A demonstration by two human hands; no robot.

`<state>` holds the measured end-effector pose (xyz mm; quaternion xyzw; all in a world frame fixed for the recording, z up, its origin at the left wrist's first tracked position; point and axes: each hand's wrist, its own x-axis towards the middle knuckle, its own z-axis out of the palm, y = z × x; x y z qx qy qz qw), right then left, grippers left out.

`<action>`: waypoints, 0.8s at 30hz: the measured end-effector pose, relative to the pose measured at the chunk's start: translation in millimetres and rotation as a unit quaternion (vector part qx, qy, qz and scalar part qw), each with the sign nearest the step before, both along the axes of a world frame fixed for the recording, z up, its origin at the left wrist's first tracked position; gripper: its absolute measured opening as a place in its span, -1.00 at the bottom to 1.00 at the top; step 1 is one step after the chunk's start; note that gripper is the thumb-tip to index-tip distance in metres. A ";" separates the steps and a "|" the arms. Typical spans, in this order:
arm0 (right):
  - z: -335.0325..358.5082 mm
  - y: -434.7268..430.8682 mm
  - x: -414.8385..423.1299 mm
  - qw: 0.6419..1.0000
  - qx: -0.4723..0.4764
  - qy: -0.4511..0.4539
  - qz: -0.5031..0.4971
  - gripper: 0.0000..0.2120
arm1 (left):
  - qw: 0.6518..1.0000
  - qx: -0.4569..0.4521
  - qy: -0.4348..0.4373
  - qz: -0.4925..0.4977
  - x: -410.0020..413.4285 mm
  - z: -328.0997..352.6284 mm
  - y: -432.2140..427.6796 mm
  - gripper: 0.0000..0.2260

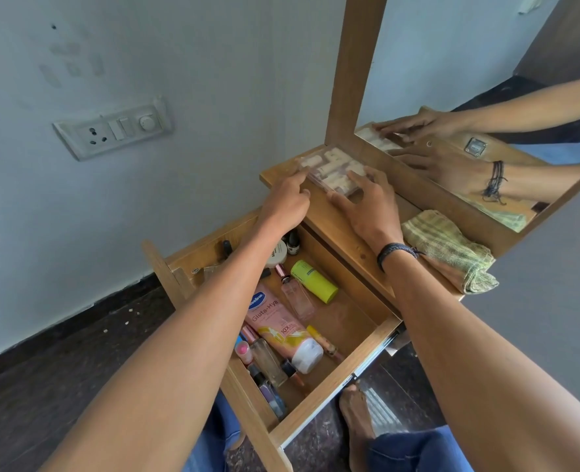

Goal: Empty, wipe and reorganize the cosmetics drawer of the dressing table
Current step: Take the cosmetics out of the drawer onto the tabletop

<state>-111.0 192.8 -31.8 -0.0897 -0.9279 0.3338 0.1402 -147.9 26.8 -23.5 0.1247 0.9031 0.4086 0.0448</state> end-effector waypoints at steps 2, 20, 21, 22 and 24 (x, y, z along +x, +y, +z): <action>-0.5 0.2 0.0 1.000 0.000 0.000 -0.002 -0.34 | 0.999 0.043 -0.004 0.019 9.0 1.1 -5.6 -0.45; 3.4 -5.0 7.5 0.999 0.018 0.042 0.009 -0.44 | 0.987 -0.053 -0.006 0.153 104.7 -31.8 -94.5 -0.62; 4.1 -5.8 8.6 0.998 0.030 0.057 0.012 -0.49 | 0.988 -0.057 -0.008 0.145 110.6 -31.6 -94.0 -0.62; 4.7 -6.8 10.1 0.996 0.045 0.070 0.013 -0.53 | 0.989 -0.061 -0.008 0.136 117.9 -32.6 -92.9 -0.62; 6.7 -11.5 15.7 0.993 0.070 0.092 0.013 -0.62 | 0.990 -0.070 -0.009 0.120 132.7 -36.1 -89.6 -0.61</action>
